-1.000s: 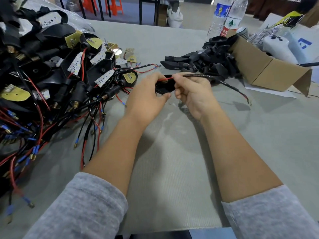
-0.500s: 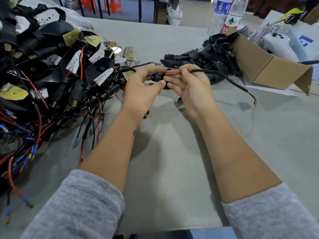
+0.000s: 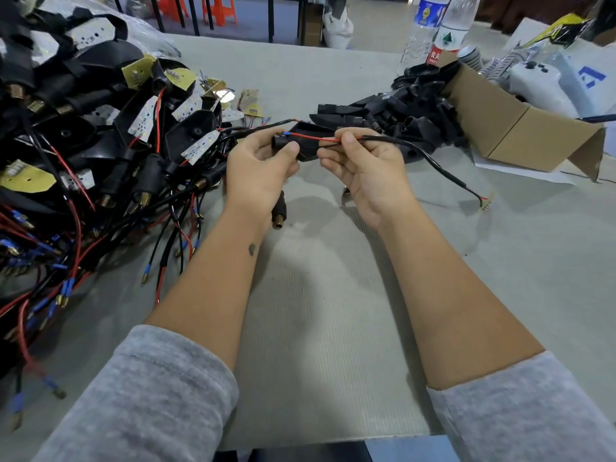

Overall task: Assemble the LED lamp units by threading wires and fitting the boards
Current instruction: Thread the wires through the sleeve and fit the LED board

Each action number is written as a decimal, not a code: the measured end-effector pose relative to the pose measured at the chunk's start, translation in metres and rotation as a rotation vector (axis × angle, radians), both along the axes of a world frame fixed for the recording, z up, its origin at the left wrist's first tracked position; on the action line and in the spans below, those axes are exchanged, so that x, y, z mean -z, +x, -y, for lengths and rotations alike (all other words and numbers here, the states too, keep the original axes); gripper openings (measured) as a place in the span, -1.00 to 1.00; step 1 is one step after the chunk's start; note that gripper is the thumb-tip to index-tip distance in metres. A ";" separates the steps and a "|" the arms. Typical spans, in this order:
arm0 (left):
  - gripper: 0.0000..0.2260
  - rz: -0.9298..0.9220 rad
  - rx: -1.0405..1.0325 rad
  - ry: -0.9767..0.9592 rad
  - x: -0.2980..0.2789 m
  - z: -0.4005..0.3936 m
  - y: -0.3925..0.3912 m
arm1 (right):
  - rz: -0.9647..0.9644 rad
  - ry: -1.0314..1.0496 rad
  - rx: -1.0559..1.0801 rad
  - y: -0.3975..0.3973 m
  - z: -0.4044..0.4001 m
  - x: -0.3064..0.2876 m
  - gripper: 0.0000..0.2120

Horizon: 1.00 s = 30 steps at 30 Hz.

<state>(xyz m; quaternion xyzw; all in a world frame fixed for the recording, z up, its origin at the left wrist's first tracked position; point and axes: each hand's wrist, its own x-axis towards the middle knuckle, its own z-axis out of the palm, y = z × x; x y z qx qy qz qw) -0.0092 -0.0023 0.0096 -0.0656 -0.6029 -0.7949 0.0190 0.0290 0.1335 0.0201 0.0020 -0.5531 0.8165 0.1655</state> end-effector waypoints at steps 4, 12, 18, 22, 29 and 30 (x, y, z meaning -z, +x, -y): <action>-0.84 0.016 0.009 0.044 0.001 0.001 -0.003 | -0.006 -0.067 0.032 0.000 0.000 -0.001 -0.82; -0.79 0.055 -0.020 0.106 0.002 0.000 -0.005 | 0.001 0.017 0.102 -0.002 -0.003 0.002 -0.87; -0.77 -0.026 -0.029 0.077 0.002 0.000 -0.005 | 0.042 0.121 0.139 -0.002 -0.004 0.004 -0.93; -0.75 -0.078 -0.036 -0.054 0.003 0.001 -0.004 | 0.016 0.060 0.120 -0.001 -0.004 0.002 -0.88; -0.79 -0.048 0.020 -0.026 0.000 0.000 0.001 | 0.048 0.031 0.091 0.001 -0.005 0.000 -0.86; -0.80 -0.025 0.036 0.028 -0.001 0.000 0.001 | 0.063 0.053 0.098 0.001 -0.005 0.001 -0.86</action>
